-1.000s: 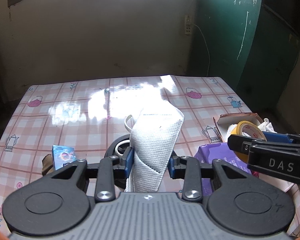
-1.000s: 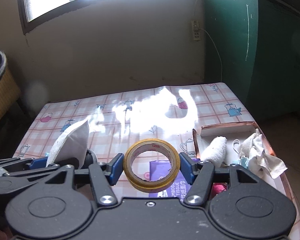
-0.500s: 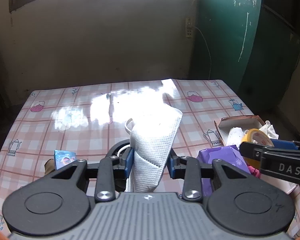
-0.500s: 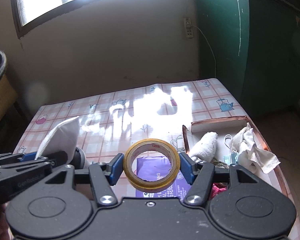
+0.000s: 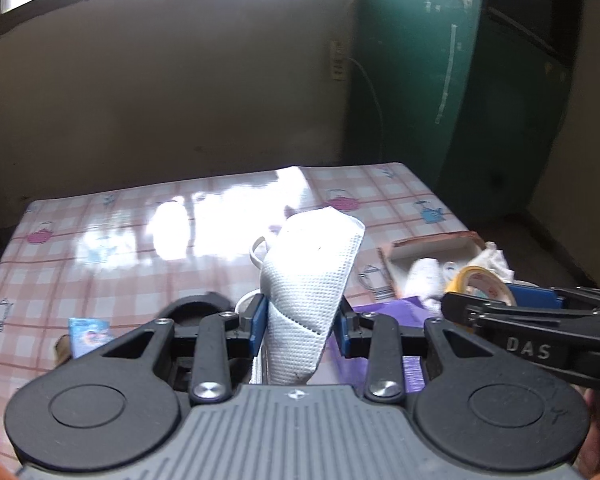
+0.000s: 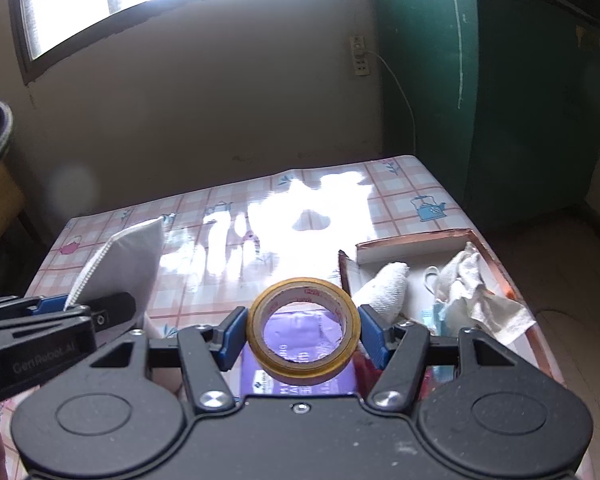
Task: Organize soft objects
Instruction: 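Carry the face mask and tape roll with both grippers toward the cardboard box, then open both grippers to drop the mask and tape roll into the box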
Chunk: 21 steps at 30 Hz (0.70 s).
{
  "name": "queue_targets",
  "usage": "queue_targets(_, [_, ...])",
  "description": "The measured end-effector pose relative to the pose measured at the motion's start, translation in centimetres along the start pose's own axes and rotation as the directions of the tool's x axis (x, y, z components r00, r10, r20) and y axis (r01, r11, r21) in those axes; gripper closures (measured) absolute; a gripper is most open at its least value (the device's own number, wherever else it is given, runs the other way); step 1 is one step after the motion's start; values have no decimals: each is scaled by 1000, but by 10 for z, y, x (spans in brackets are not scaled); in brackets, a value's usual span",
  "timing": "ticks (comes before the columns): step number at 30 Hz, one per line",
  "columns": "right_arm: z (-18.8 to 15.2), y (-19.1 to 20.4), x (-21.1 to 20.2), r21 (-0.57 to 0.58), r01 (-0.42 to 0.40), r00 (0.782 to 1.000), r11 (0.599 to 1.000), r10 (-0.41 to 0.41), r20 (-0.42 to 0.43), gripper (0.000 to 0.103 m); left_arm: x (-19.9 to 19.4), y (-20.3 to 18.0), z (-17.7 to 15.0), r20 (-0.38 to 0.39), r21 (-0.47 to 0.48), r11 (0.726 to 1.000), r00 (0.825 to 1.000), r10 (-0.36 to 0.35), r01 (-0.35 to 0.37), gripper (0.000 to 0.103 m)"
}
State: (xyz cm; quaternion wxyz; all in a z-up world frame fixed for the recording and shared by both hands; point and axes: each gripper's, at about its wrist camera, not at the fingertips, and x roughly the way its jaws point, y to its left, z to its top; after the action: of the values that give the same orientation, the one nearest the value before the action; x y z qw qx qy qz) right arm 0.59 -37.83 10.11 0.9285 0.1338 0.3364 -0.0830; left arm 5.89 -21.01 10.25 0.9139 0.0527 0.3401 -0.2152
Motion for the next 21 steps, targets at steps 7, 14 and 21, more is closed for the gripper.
queue_targets(7, [-2,-23,-5,26,35,999,999,-36,3,31,10,-30,-3,-15,38,997,998,-68,69,67])
queue_targets(14, [-5,-59,-10,68,92,996,993,-92,-3,31,16,-64,-9,-38,77,985,987,-155,157,67])
queue_targets(21, [-13,-101,-17,125,164,986,979,-161,-28,31,28,-100,-19,-82,112,960,965,-248,256,67])
